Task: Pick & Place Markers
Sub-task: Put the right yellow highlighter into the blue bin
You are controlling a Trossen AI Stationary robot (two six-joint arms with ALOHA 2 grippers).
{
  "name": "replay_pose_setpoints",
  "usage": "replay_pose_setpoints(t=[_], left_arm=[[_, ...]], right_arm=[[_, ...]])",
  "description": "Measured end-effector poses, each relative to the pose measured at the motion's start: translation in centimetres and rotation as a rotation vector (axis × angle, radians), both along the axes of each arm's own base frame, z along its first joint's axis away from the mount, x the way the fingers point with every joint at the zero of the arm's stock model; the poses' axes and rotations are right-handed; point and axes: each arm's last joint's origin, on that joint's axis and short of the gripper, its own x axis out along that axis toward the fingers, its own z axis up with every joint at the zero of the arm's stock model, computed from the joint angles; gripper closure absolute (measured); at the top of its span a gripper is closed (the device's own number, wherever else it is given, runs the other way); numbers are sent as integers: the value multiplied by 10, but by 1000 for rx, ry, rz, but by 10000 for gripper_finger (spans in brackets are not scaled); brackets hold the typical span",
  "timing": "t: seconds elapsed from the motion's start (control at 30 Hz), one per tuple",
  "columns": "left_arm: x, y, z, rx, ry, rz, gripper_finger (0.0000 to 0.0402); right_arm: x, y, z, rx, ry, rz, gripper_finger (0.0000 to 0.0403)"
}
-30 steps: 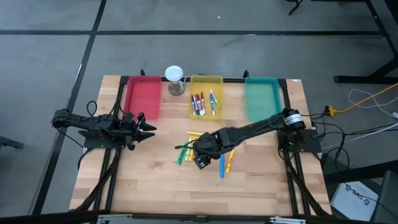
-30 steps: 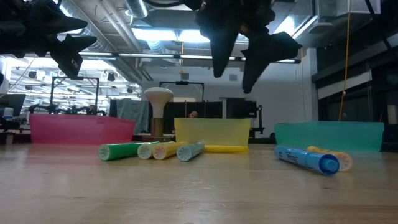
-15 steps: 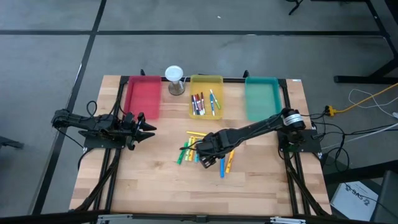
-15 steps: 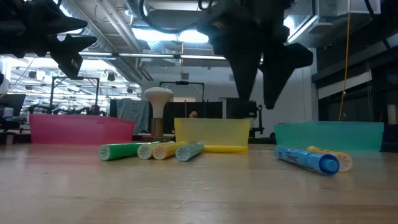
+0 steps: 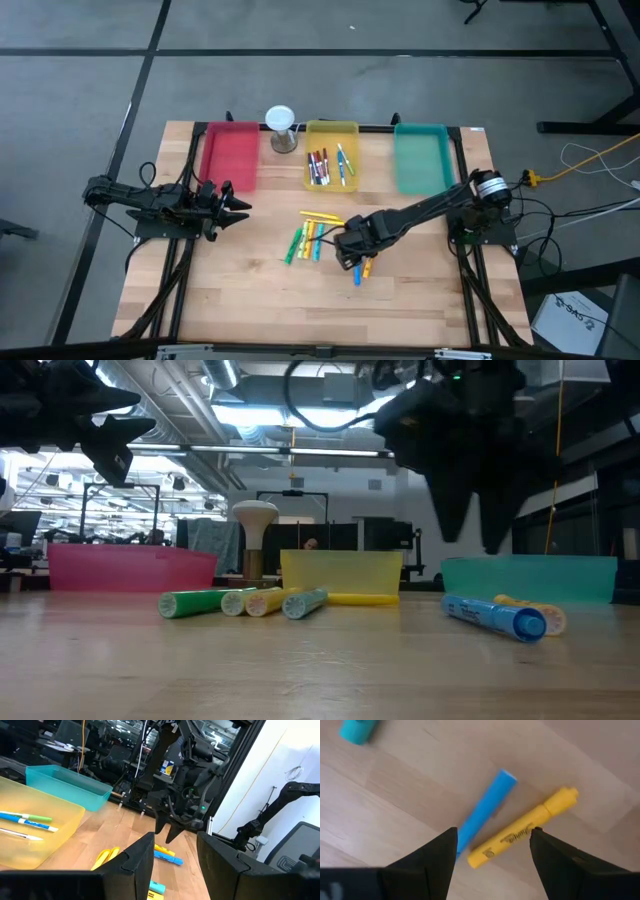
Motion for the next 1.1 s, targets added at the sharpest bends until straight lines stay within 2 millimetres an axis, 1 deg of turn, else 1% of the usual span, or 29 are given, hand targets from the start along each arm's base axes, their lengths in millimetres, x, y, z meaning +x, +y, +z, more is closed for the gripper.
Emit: replay_pose_setpoints(t=[0.1,0.43,0.53,0.7,0.93,1.1], left_arm=[[0,0,0,0,0,0,258],[0,0,0,0,0,0,258],[0,0,0,0,0,0,258],[0,0,0,0,0,0,258],[0,0,0,0,0,0,258],[0,0,0,0,0,0,258]], right_arm=[[-2,6,0,7,1,-17,159],[-5,19,-1,52,9,-226,159],[-8,19,-1,50,33,-273,159],[-11,17,-2,31,71,-287,159],[-12,18,-2,24,80,-274,159],[-16,17,-18,34,80,-327,159]])
